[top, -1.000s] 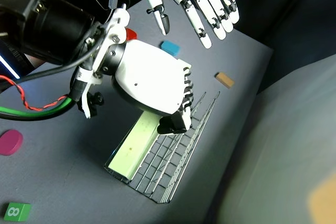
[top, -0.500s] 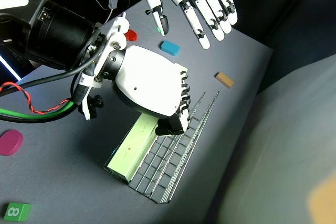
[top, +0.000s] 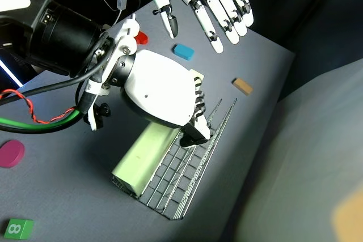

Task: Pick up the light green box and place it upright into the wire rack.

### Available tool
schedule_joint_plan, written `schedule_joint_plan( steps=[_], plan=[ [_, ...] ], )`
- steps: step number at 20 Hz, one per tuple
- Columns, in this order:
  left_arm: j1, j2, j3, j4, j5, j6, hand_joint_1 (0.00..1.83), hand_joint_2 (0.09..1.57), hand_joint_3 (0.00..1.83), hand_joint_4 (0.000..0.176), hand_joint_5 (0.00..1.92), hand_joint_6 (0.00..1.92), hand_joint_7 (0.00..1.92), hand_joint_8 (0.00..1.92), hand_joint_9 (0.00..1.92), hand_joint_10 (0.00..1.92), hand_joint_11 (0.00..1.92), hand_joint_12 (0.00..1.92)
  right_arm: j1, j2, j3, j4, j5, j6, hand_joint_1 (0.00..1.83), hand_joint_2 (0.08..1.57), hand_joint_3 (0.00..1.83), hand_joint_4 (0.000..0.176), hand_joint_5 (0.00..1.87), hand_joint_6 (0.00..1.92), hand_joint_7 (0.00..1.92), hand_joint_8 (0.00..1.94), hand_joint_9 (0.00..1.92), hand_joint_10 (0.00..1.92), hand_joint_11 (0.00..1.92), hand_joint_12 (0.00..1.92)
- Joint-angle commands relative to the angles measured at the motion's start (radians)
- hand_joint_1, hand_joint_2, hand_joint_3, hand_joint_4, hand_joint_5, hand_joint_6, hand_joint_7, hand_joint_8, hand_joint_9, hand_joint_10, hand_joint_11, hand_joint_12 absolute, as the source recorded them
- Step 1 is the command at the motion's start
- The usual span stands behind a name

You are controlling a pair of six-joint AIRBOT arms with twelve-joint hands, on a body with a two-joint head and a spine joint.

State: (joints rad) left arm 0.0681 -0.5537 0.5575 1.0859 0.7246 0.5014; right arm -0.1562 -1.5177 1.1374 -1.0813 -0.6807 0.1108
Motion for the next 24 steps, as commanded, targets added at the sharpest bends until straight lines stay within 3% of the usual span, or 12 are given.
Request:
schedule_joint_plan(
  steps=[1, 3, 8, 11, 17, 20, 21, 22, 23, 24],
  plan=[
    [-0.011, -0.004, -0.006, 0.075, -0.021, 0.002, 0.03, 1.25, 0.0, 0.071, 0.3, 0.0, 0.21, 0.0, 0.19, 0.0, 0.0, 0.64, 0.022, 0.004, 0.002, -0.054, 0.048, -0.002, 0.85, 1.02, 0.0, 0.0, 0.52, 0.0, 0.65, 0.01, 0.5, 0.29, 0.15, 1.33],
    [-0.009, -0.01, -0.013, 0.075, -0.016, -0.002, 0.03, 1.25, 0.0, 0.071, 0.3, 0.0, 0.21, 0.0, 0.19, 0.0, 0.0, 0.64, 0.037, 0.015, -0.006, -0.046, 0.056, -0.003, 0.8, 0.97, 0.0, 0.0, 0.44, 0.0, 0.54, 0.0, 0.47, 0.09, 0.07, 1.29],
    [-0.009, -0.032, -0.02, 0.075, -0.008, -0.013, 0.03, 1.25, 0.0, 0.071, 0.3, 0.0, 0.21, 0.0, 0.19, 0.0, 0.0, 0.62, 0.103, 0.091, -0.072, -0.044, 0.087, -0.029, 0.72, 0.91, 0.0, 0.0, 0.33, 0.0, 0.38, 0.0, 0.34, 0.0, 0.0, 1.16],
    [-0.017, -0.043, -0.03, 0.075, 0.003, -0.017, 0.03, 1.25, 0.0, 0.071, 0.31, 0.0, 0.21, 0.0, 0.19, 0.0, 0.0, 0.63, 0.138, 0.183, -0.152, -0.045, 0.141, -0.061, 0.71, 0.91, 0.0, 0.0, 0.31, 0.0, 0.34, 0.0, 0.31, 0.0, 0.0, 1.14],
    [-0.035, -0.069, -0.048, 0.075, 0.022, -0.025, 0.03, 1.25, 0.0, 0.071, 0.31, 0.0, 0.21, 0.0, 0.19, 0.0, 0.0, 0.62, 0.192, 0.441, -0.366, 0.138, 0.222, -0.227, 0.66, 1.01, 0.01, 0.0, 0.37, 0.01, 0.45, 0.01, 0.4, 0.02, 0.0, 1.26],
    [-0.046, -0.082, -0.051, 0.075, 0.028, -0.025, 0.06, 1.25, 0.0, 0.071, 0.31, 0.0, 0.22, 0.0, 0.2, 0.0, 0.0, 0.67, 0.208, 0.54, -0.441, 0.228, 0.244, -0.299, 0.7, 1.11, 0.01, 0.0, 0.53, 0.02, 0.65, 0.03, 0.57, 0.06, 0.23, 1.31],
    [-0.047, -0.085, -0.052, 0.075, 0.03, -0.026, 0.11, 1.24, 0.0, 0.071, 0.33, 0.0, 0.26, 0.0, 0.23, 0.0, 0.0, 0.73, 0.215, 0.563, -0.458, 0.273, 0.244, -0.334, 0.7, 1.13, 0.01, 0.0, 0.61, 0.03, 0.74, 0.04, 0.67, 0.1, 0.36, 1.33],
    [-0.048, -0.088, -0.054, 0.074, 0.03, -0.026, 0.16, 1.26, 0.0, 0.067, 0.35, 0.0, 0.3, 0.0, 0.27, 0.0, 0.01, 0.8, 0.22, 0.581, -0.468, 0.312, 0.244, -0.361, 0.69, 1.17, 0.01, 0.0, 0.72, 0.03, 0.83, 0.07, 0.7, 0.39, 0.47, 1.38],
    [-0.048, -0.09, -0.056, 0.073, 0.032, -0.026, 0.2, 1.27, 0.0, 0.059, 0.39, 0.0, 0.36, 0.01, 0.34, 0.01, 0.04, 0.83, 0.221, 0.601, -0.48, 0.33, 0.243, -0.372, 0.68, 1.2, 0.0, 0.0, 0.81, 0.04, 0.87, 0.12, 0.64, 0.83, 0.55, 1.47],
    [-0.047, -0.094, -0.058, 0.072, 0.033, -0.026, 0.24, 1.3, 0.0, 0.045, 0.49, 0.01, 0.49, 0.01, 0.45, 0.02, 0.11, 0.85, 0.219, 0.621, -0.494, 0.338, 0.242, -0.38, 0.86, 1.23, 0.01, 0.103, 0.74, 1.09, 0.94, 0.24, 0.6, 1.26, 0.64, 1.61]
  ],
)
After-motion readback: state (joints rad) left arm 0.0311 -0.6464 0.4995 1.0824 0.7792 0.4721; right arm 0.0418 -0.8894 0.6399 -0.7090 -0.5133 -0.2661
